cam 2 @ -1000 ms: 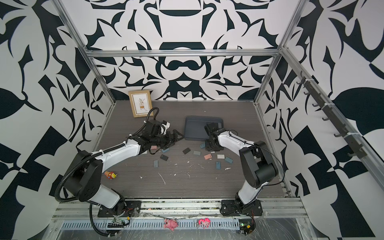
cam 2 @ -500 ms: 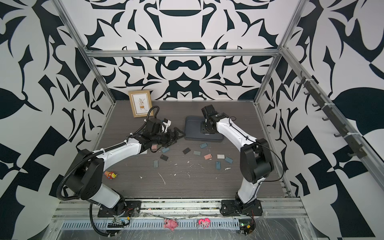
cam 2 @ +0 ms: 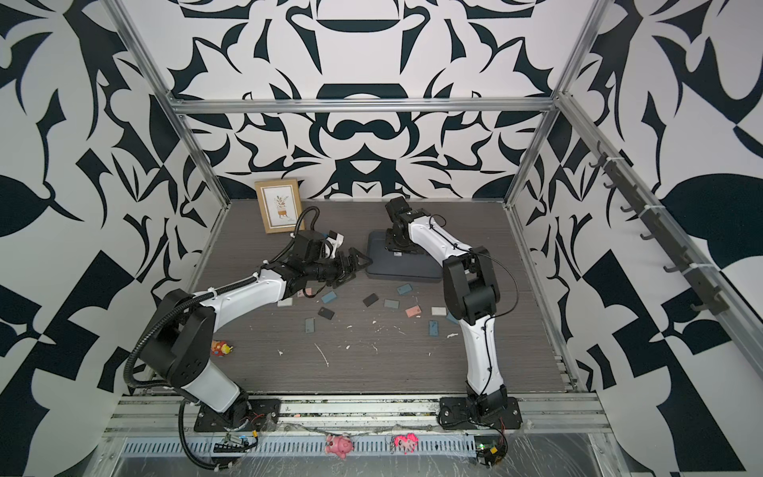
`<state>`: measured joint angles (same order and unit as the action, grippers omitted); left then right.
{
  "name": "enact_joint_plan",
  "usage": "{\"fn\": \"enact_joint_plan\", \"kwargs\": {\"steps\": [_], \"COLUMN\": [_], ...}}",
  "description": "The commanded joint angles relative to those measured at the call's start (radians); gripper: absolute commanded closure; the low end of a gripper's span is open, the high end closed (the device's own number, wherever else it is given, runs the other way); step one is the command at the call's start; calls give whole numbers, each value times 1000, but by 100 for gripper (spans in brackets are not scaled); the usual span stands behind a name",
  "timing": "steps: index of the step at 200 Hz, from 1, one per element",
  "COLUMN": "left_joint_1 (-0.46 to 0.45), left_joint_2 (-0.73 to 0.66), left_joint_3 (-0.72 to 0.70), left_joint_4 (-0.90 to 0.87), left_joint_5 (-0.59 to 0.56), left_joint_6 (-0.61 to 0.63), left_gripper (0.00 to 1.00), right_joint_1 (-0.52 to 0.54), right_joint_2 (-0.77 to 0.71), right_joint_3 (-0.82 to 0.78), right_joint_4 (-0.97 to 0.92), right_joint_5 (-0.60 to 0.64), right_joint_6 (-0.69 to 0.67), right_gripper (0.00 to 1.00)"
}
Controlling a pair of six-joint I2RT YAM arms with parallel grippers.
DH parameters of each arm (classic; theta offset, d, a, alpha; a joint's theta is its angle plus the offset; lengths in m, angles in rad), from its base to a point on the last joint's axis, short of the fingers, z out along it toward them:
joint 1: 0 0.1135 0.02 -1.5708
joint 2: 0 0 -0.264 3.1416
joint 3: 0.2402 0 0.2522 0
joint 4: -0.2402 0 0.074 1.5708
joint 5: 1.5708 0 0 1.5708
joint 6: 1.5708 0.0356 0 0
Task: Put the eraser in the storage box
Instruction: Pick up the eraser from the center of the board, then place the eraser in the storage box.
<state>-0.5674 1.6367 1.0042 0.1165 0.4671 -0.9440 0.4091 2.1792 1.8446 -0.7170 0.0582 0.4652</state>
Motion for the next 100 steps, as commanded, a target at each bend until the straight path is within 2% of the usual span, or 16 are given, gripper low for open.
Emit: {"fn": "enact_joint_plan", "kwargs": {"steps": [1, 35, 100], "left_joint_1": [11, 33, 58], "left_joint_2": [23, 45, 75], "left_joint_3": [32, 33, 36], "left_joint_4": [24, 29, 31], "left_joint_5": [26, 50, 78], "left_joint_6": [-6, -6, -1], "left_gripper": [1, 1, 1], "right_joint_1": [-3, -15, -42], "right_joint_2": [33, 112, 190], "right_joint_3": [104, 200, 280], "right_joint_4": [-52, -83, -99], "right_joint_5": [35, 55, 69], "right_joint_6": [15, 11, 12], "right_gripper": [81, 81, 80]}}
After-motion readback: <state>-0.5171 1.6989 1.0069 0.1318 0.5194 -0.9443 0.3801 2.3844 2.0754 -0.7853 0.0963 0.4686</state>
